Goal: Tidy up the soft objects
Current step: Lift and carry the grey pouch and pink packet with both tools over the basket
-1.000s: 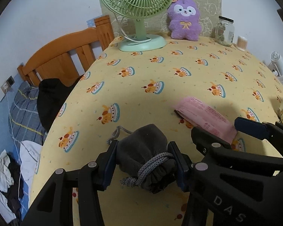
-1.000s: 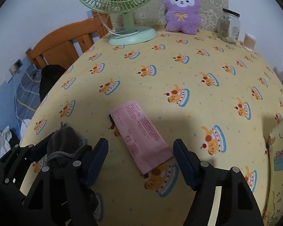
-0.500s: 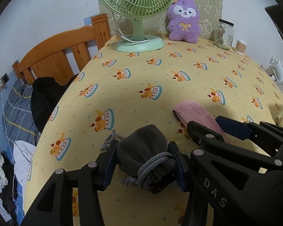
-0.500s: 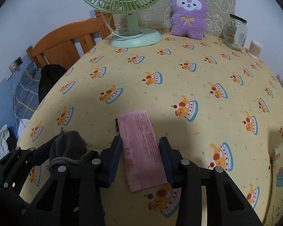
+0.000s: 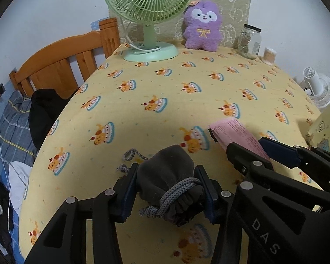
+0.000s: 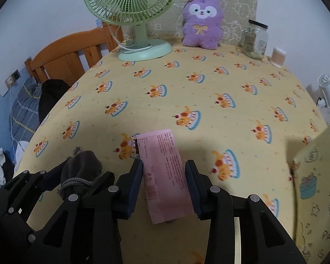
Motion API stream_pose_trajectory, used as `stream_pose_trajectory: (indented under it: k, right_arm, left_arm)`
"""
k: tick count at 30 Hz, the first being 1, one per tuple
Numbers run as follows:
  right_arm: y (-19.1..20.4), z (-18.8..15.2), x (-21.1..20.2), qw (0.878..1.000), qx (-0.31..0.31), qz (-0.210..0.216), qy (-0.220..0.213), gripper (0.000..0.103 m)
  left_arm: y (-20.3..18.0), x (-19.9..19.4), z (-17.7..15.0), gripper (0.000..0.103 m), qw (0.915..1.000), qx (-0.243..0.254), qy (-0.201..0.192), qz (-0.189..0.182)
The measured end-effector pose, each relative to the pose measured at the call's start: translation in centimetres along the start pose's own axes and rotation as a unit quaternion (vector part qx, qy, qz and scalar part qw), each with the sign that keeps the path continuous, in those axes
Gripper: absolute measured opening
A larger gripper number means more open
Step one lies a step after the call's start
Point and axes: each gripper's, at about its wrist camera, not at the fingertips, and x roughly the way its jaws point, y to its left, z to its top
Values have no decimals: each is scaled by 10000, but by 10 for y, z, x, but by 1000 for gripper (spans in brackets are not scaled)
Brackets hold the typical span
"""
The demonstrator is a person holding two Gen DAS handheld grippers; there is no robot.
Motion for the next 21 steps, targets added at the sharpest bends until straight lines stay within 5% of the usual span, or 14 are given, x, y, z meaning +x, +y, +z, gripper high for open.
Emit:
stream_pose_trajectory:
  k: [21]
  right_arm:
    - [-21,-6,-85,9974,74,-64,-720,43]
  left_arm:
    - [-33,-74,4,51,9978,16,-663,19]
